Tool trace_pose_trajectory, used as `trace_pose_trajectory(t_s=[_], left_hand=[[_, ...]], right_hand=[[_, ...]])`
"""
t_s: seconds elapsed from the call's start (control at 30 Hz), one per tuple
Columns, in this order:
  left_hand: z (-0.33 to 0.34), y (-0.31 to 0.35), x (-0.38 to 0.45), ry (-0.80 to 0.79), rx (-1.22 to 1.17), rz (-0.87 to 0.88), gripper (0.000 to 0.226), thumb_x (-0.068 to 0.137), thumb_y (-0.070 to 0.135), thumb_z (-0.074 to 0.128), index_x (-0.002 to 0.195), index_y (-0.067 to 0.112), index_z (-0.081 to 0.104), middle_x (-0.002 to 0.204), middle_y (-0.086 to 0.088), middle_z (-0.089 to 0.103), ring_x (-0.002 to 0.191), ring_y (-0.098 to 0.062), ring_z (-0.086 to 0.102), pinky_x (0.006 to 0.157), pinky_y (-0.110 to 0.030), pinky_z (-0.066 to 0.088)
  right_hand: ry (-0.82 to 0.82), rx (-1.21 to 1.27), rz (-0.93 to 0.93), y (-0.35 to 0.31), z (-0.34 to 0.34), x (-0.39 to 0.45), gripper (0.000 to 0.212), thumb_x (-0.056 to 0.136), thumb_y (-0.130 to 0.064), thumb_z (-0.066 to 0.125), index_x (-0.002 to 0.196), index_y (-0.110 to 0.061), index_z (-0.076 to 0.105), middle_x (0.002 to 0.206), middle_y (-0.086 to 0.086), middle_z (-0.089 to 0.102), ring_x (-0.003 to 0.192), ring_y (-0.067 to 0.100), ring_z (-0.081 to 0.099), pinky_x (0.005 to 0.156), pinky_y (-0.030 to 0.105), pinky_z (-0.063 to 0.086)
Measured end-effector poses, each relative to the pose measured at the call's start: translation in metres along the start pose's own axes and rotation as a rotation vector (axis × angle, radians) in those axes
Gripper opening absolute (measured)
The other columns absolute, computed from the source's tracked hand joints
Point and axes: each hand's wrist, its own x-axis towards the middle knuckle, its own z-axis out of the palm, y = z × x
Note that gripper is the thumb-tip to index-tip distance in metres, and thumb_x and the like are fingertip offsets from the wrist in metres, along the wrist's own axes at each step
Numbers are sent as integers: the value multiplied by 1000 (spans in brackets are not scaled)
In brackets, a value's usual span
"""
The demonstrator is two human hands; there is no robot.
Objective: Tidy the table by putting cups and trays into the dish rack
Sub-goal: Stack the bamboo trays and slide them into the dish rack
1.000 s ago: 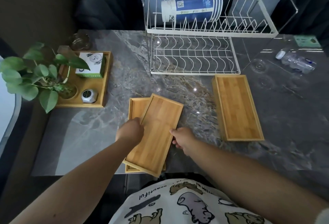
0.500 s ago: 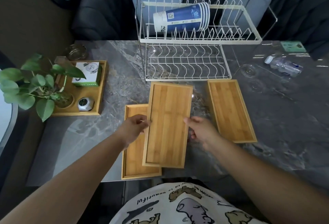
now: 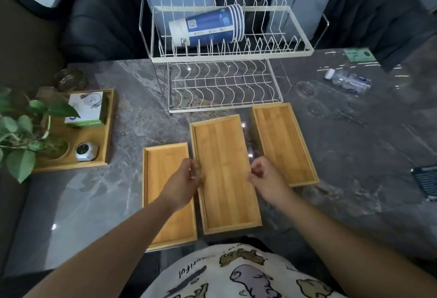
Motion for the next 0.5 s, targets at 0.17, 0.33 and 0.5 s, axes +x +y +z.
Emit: trace_pose_trajectory(t_s=[0.17, 0.33, 0.5], left_hand=[[29, -3, 14, 80, 203, -66, 36, 96, 31, 53, 129, 19, 46, 101, 1, 66, 84, -17, 63, 70, -32, 48], [34, 6, 35, 116, 259, -114, 22, 98, 24, 50, 115, 17, 62, 101, -5, 69, 90, -21, 66, 82, -38, 56], [36, 5, 49, 170, 342, -162, 16, 98, 25, 50, 106, 21, 63, 87, 1, 66, 73, -14, 62, 61, -29, 50]], right_hand=[[13, -183, 17, 19, 20, 14, 32, 94, -23, 56, 126, -24, 56, 94, -12, 62, 93, 15, 62, 76, 29, 48], [39, -291, -23, 20, 29, 35, 28, 96, -19, 51, 121, -26, 61, 110, -1, 69, 99, 20, 64, 85, 34, 51], [49, -407, -15, 20, 39, 54, 19, 94, -17, 51, 106, -19, 66, 103, 3, 68, 93, 22, 64, 79, 34, 52]])
